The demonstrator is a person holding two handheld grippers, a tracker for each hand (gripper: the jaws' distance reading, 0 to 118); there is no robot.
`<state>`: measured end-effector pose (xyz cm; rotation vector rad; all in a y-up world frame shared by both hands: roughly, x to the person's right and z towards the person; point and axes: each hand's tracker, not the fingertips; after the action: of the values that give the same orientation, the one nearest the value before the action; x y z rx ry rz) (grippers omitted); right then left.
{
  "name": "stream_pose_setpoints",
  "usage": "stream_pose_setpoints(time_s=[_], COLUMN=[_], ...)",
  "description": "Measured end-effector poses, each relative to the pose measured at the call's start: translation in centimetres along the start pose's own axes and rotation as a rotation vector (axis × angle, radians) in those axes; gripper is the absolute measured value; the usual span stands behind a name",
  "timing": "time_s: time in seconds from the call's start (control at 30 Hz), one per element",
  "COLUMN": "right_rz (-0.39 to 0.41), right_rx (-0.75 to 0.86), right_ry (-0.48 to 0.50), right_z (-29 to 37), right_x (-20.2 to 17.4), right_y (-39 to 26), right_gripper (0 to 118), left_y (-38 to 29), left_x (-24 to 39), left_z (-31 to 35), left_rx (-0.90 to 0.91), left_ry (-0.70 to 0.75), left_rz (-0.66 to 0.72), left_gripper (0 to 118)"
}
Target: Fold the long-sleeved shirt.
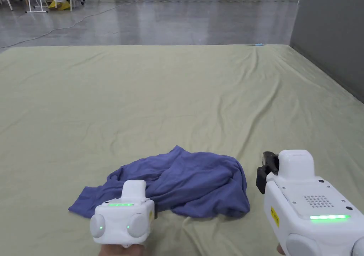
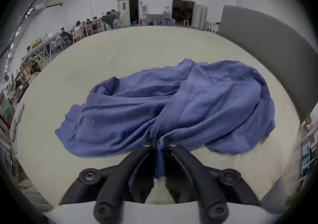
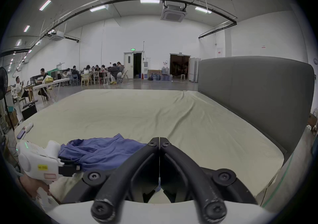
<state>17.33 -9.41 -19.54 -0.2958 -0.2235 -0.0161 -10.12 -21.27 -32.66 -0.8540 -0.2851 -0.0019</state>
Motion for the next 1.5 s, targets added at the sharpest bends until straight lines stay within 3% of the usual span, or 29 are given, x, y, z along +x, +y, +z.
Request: stream_pose_setpoints(time_s=[0.07, 0.1, 0.13, 0.17, 0.2, 0.23, 0.4, 0.57, 0.67, 0.7, 0.77, 0.8, 0.87, 0.9, 1.0, 1.07, 1.23, 1.5], right_rz=[0.000, -0.004, -0.004, 0.004, 0.012, 0.033, 0.098, 0.023, -0.030, -0.036, -0.023, 0.020, 0.092, 0.072, -0.112, -0.171, -0.159, -0.024], right_rx=[-0.011, -0.046, -0.124, -0.200, -0.247, -0.285, -0.604, -0.710, -0.814, -0.841, -0.780, -0.766, -0.767, -0.715, -0.543, -0.444, -0.230, 0.034], right_ry=[0.006, 0.017, 0.024, 0.060, 0.075, 0.084, 0.171, 0.215, 0.260, 0.290, 0.304, 0.326, 0.310, 0.296, 0.339, 0.356, 0.383, 0.312], right_z=[-2.2, -4.1, -6.2, -8.3, -10.9, -13.2, -22.7, -26.3, -27.2, -26.9, -25.8, -25.3, -24.5, -23.9, -22.3, -21.0, -18.6, -18.2], right_x=[0.5, 0.9, 1.2, 1.6, 1.9, 2.1, 3.0, 2.3, 1.0, 0.5, -0.4, -0.9, -1.5, -1.2, 0.6, 1.3, 0.6, -3.6], right_y=[0.8, 1.6, 2.4, 3.0, 3.2, 3.3, 1.2, -2.1, -3.1, -3.2, -3.3, -3.1, -2.5, -1.7, 2.2, 5.6, 16.1, 35.3], right_gripper=[3, 16, 37, 66, 77, 78, 78, 77, 72, 64, 18, 8, 6, 6, 5, 5, 5, 5], left_y=[0.1, 0.2, 0.2, 0.3, 0.3, 0.4, 0.6, 0.9, 1.1, 1.1, 1.4, 1.7, 2.7, 3.5, 7.7, 11.1, 21.4, 39.1], left_x=[-0.7, -0.6, -0.6, -0.6, -0.6, -0.3, -0.5, -1.1, -1.2, -1.3, -1.5, -1.5, -1.7, -1.8, -2.6, -2.9, -4.0, -3.5], left_z=[0.9, 1.7, 2.3, 2.8, 3.2, 4.0, 5.7, 6.1, 6.0, 5.9, 5.7, 5.7, 5.7, 6.1, 8.4, 9.9, 14.4, 22.1], left_rx=[0.004, 0.024, 0.036, 0.040, 0.047, 0.059, 0.095, 0.098, 0.085, 0.083, 0.076, 0.075, 0.086, 0.100, 0.224, 0.293, 0.481, 0.657], left_ry=[-0.042, -0.035, -0.032, -0.033, -0.040, -0.050, -0.042, -0.044, -0.031, -0.029, -0.027, -0.024, -0.008, -0.003, -0.024, 0.004, 0.026, 0.168], left_rz=[0.038, 0.035, 0.027, 0.022, 0.019, 0.019, 0.023, 0.026, 0.013, 0.010, 0.010, 0.009, 0.000, 0.000, 0.037, 0.003, -0.018, -0.098], left_gripper=[2, 2, 2, 2, 2, 2, 2, 2, 2, 2, 2, 2, 2, 2, 2, 2, 2, 2])
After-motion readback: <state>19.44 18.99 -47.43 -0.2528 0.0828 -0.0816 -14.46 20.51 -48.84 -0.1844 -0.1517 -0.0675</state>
